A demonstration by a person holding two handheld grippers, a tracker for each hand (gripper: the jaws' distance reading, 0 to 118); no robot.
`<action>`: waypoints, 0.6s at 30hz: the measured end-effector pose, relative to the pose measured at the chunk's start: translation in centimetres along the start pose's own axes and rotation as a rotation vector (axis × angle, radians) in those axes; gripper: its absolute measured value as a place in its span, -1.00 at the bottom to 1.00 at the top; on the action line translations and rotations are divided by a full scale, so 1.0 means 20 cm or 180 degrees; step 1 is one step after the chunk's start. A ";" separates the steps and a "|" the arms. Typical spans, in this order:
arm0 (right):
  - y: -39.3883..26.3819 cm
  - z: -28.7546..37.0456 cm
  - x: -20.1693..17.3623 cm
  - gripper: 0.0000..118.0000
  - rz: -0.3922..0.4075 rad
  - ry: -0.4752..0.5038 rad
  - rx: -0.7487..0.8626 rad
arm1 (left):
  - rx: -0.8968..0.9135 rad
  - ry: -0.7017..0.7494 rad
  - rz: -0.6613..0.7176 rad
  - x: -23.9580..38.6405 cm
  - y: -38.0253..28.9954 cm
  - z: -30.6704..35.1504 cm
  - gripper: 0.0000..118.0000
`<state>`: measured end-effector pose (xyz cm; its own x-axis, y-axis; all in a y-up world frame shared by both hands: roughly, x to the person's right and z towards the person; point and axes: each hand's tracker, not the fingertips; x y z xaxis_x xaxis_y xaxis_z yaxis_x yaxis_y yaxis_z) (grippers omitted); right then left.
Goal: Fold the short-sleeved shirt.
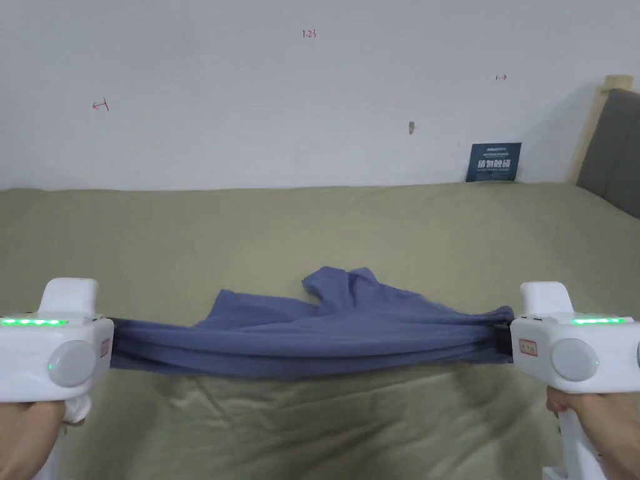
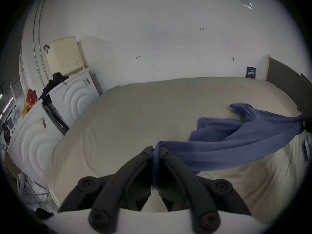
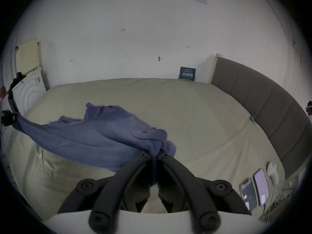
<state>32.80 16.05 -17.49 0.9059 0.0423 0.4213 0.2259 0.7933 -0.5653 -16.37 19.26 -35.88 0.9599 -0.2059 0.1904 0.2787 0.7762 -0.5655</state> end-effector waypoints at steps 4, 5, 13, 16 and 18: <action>-0.30 0.26 0.07 -0.90 -0.0103 0.0034 -0.0053 | -0.0144 -0.0167 -0.0054 -0.03 -0.30 0.22 -0.90; -0.37 0.31 0.09 -0.90 -0.0090 0.0059 -0.0096 | -0.0190 -0.0222 -0.0055 -0.04 -0.37 0.26 -0.90; -0.64 0.23 0.09 -0.90 -0.0043 0.0026 -0.0502 | -0.0582 -0.0428 -0.0048 0.00 -0.64 0.24 -0.89; -0.69 0.17 0.09 -0.89 -0.0029 -0.0010 -0.0626 | -0.0680 -0.0445 -0.0049 0.00 -0.67 0.21 -0.89; -0.69 0.15 0.09 -0.88 -0.0042 -0.0015 -0.0689 | -0.0730 -0.0469 -0.0037 -0.01 -0.68 0.19 -0.89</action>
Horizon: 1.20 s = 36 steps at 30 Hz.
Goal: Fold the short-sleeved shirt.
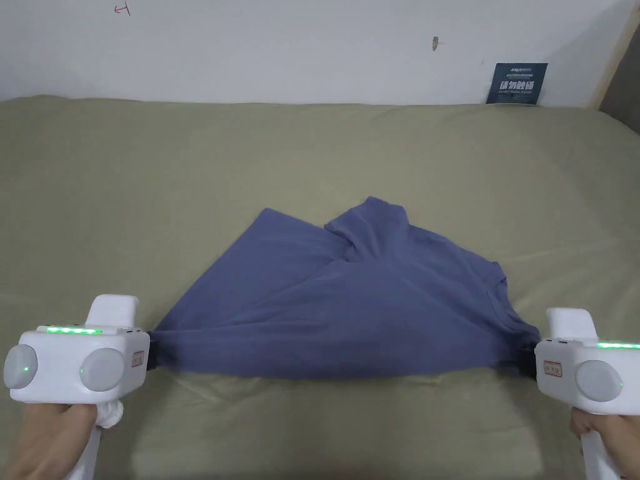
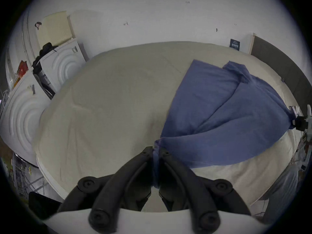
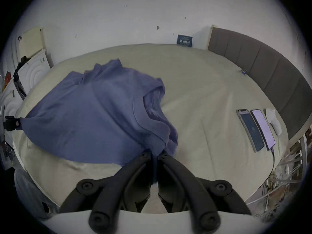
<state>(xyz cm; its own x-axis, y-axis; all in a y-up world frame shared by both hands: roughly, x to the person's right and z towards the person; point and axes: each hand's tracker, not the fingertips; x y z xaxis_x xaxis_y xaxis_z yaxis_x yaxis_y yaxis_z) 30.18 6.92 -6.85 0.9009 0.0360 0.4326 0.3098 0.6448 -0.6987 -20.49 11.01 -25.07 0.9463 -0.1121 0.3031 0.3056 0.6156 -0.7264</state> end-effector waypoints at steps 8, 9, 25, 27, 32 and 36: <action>0.02 0.09 -0.06 0.84 0.0086 -0.0169 0.0060 | 0.0128 -0.0179 0.0046 -0.05 0.00 0.04 0.94; -0.01 0.18 -0.07 0.86 0.0146 -0.0324 0.0381 | 0.0120 -0.0198 0.0044 -0.06 0.01 0.04 0.87; -0.13 0.31 -0.73 -1.00 0.0338 0.0570 0.0602 | 0.0044 -0.0229 0.0401 -0.16 -0.13 0.13 -1.00; -0.15 0.31 -0.73 -1.00 0.0330 0.0586 0.0637 | -0.0047 -0.0280 0.0467 -0.19 -0.12 0.12 -0.69; -0.12 0.28 -0.72 -1.00 0.0290 0.0582 0.0588 | -0.0140 -0.0298 0.0491 -0.20 -0.05 0.01 0.78; -0.11 0.25 -0.70 -1.00 0.0287 0.0538 0.0545 | -0.0362 -0.0381 0.0436 -0.10 -0.03 -0.09 0.22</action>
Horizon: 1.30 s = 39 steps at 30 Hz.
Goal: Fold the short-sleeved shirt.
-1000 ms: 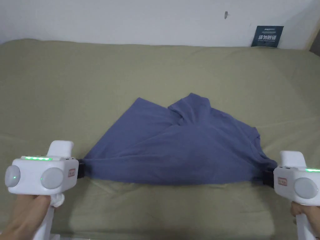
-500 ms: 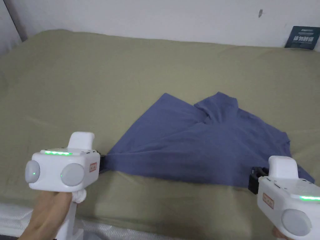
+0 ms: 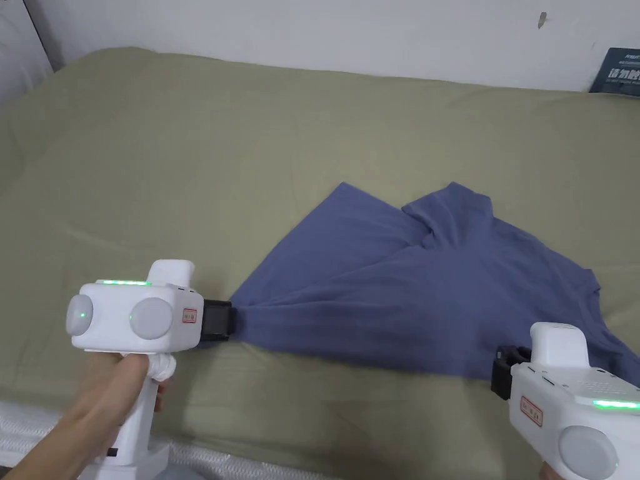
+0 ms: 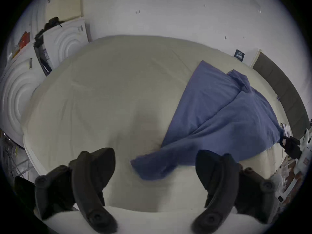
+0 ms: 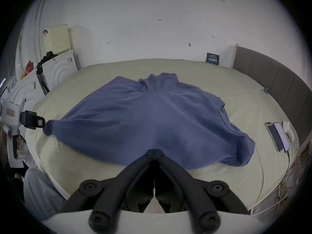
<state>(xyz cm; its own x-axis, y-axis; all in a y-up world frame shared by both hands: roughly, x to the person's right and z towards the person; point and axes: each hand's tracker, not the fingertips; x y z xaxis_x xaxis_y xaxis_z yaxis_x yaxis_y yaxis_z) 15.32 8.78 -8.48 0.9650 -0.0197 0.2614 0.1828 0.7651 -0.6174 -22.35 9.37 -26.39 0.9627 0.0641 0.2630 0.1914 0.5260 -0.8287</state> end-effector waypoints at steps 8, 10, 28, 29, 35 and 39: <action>0.17 -0.11 0.15 -1.00 -0.0039 -0.0038 -0.0045 | 0.0030 0.0024 -0.0208 0.04 -0.01 -0.04 -0.89; 0.27 -0.17 0.20 -1.00 0.0050 -0.0082 -0.0019 | 0.0045 -0.0019 -0.0085 -0.02 0.00 -0.05 -0.89; 1.05 -1.37 0.55 0.89 0.0492 0.0033 -0.1083 | 0.0168 -0.0084 0.0083 -0.02 0.02 -0.07 -0.89; 1.03 -1.41 0.54 0.87 0.0634 -0.0012 -0.1168 | 0.0163 -0.0084 0.0075 -0.02 0.01 -0.07 -0.89; 1.05 -1.44 0.56 0.50 0.0663 0.0082 -0.1161 | 0.0122 -0.0085 0.0059 -0.02 0.01 -0.09 -0.89; 1.09 -1.33 0.55 -0.96 0.0679 0.0200 -0.1011 | 0.0083 -0.0073 0.0043 -0.01 0.02 -0.10 -0.89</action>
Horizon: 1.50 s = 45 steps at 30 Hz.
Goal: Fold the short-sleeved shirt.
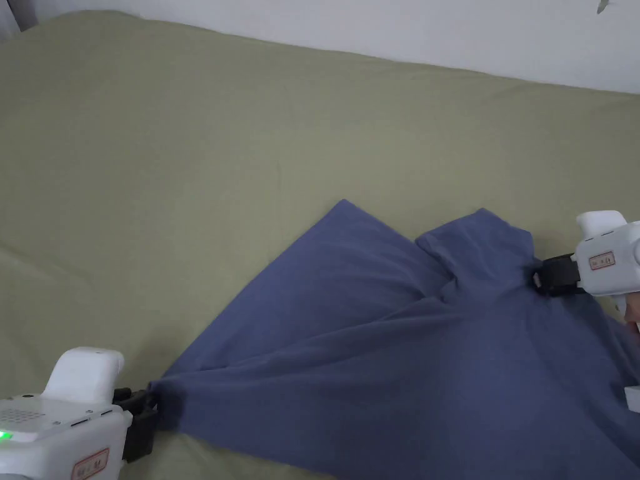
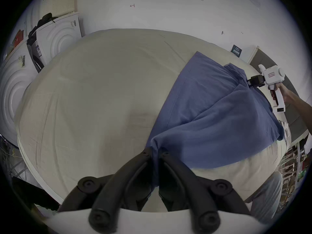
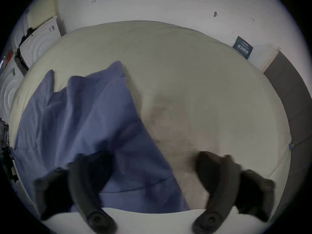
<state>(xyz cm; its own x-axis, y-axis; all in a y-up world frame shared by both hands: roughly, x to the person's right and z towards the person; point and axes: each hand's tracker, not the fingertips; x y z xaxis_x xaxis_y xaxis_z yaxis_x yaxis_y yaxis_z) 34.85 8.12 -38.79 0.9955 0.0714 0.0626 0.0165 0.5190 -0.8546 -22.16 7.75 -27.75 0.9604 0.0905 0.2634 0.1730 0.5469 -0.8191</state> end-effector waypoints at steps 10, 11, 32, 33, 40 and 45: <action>-0.14 0.77 -0.15 -0.96 0.0196 -0.0462 0.0921 | 0.0234 0.0003 -0.0057 0.07 0.11 0.20 -0.89; -0.17 0.87 -0.16 -0.96 0.0175 -0.0535 0.1033 | 0.0318 0.0013 -0.0073 0.08 0.13 0.25 -0.89; -0.31 2.34 0.06 -0.96 -0.0599 -0.1173 0.2386 | 0.1566 0.0188 -0.0534 0.55 1.13 1.20 -0.90; -0.29 2.36 0.07 -0.96 -0.0624 -0.1173 0.2419 | 0.1601 0.0225 -0.0537 0.56 1.17 1.23 -0.90; -0.01 2.36 0.08 -0.96 -0.0697 -0.1216 0.2450 | 0.1786 0.0558 -0.0512 0.59 1.46 1.32 -0.90; 0.22 2.30 0.08 -0.96 -0.0706 -0.1211 0.2429 | 0.1785 0.0609 -0.0427 0.55 1.65 1.29 -0.90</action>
<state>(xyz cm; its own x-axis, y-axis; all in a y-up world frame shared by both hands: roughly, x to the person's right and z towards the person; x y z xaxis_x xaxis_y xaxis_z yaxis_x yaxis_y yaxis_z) 32.14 49.70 -18.80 0.8759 0.1096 0.4699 0.0035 0.9724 -0.2334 -11.46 48.37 -38.77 0.9694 -0.1323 0.2068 0.2039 0.9031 -0.3780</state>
